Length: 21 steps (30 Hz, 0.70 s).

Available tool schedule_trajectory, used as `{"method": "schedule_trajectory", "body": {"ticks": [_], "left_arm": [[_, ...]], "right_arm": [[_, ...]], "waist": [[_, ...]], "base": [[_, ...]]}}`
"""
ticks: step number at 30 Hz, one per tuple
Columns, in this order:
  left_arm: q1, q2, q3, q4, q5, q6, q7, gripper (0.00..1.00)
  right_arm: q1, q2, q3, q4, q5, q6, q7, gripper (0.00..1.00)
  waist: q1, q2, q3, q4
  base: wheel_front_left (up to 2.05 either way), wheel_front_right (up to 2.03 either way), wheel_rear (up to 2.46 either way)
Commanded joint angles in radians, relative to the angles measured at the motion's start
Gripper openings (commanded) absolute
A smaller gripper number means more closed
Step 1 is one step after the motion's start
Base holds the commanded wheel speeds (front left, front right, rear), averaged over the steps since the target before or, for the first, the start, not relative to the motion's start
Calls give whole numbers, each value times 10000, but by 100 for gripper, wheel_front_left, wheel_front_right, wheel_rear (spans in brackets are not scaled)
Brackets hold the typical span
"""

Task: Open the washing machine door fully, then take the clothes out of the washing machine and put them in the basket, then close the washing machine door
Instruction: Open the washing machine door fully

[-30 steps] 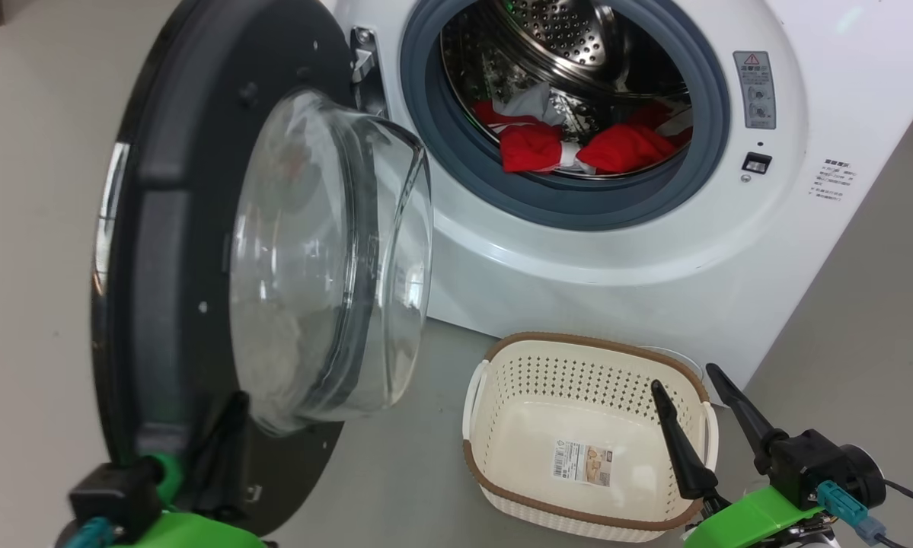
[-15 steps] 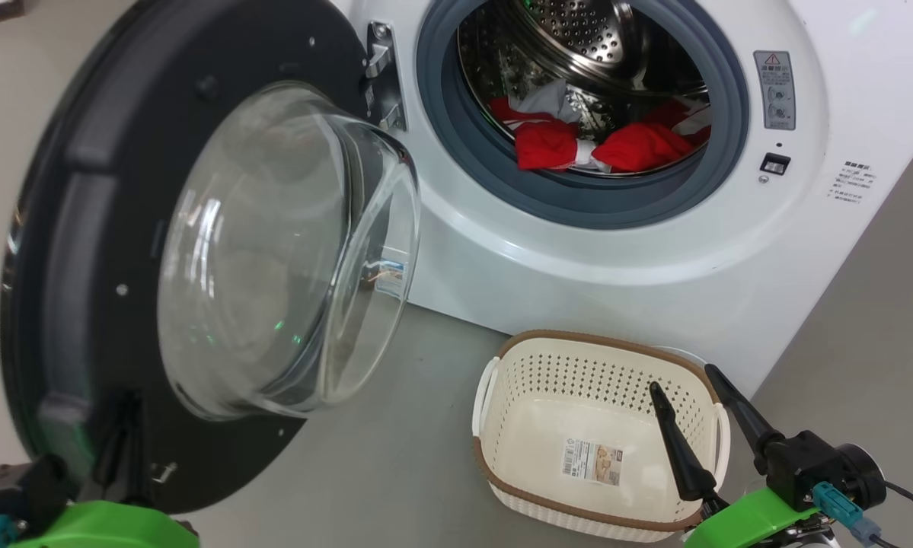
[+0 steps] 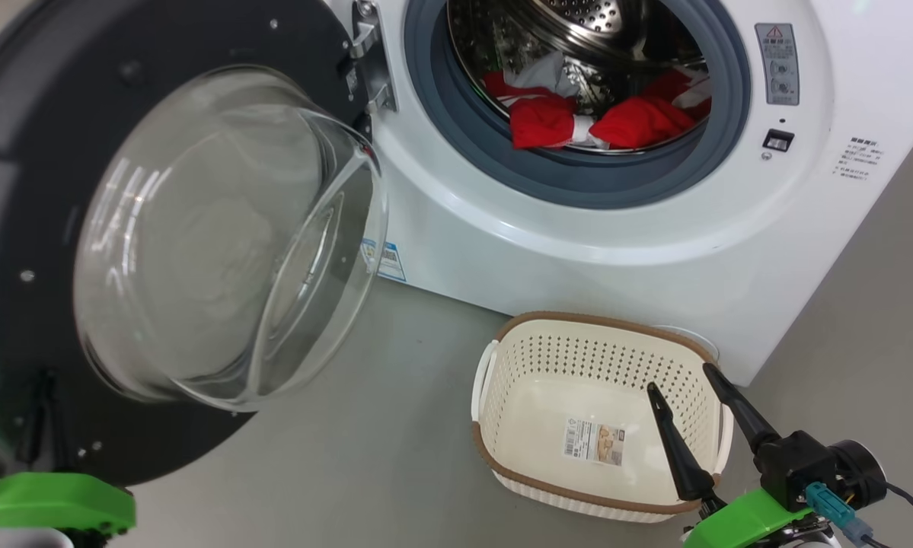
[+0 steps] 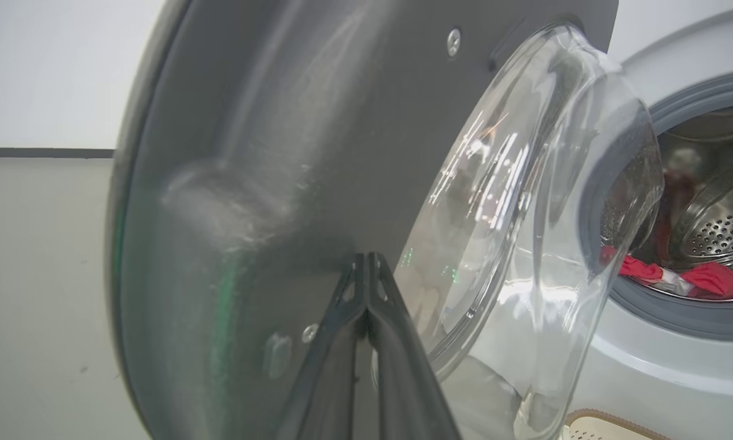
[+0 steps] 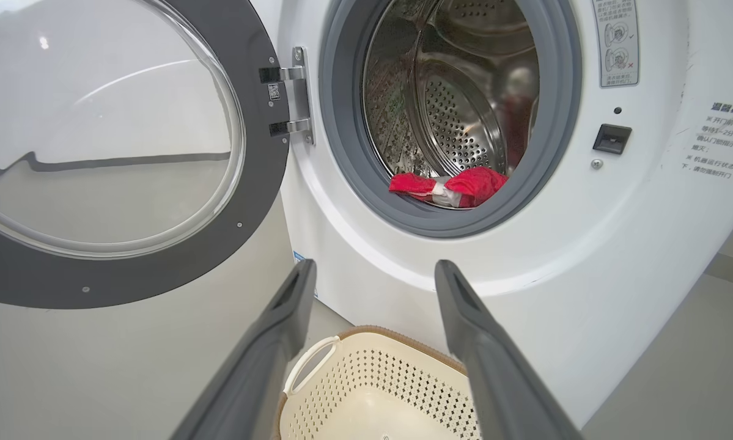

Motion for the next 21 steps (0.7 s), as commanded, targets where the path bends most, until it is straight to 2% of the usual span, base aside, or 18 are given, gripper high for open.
{"method": "schedule_trajectory", "body": {"ticks": [1,6,12,21], "left_arm": [[-565,468,635,-41,-152,18,-192,0],[-1072,672,985,722,-459,-103,-461,0],[-2020,942,1411,2075,-882,-489,-893,0],[-2915,1053,1696,3445,-909,-749,-1191,0]], "right_arm": [[-380,-24,211,-240,-192,63,-65,100],[-486,-78,219,-190,-287,63,-65,100],[-748,-269,274,-141,-341,63,-65,100],[-998,-436,349,-73,-385,63,-65,100]], "waist": [[0,-1,116,-21],[0,-1,357,-17],[0,-1,791,-25],[0,-1,1117,-73]], "base": [[0,0,0],[0,0,0],[0,0,0],[0,0,0]]}}
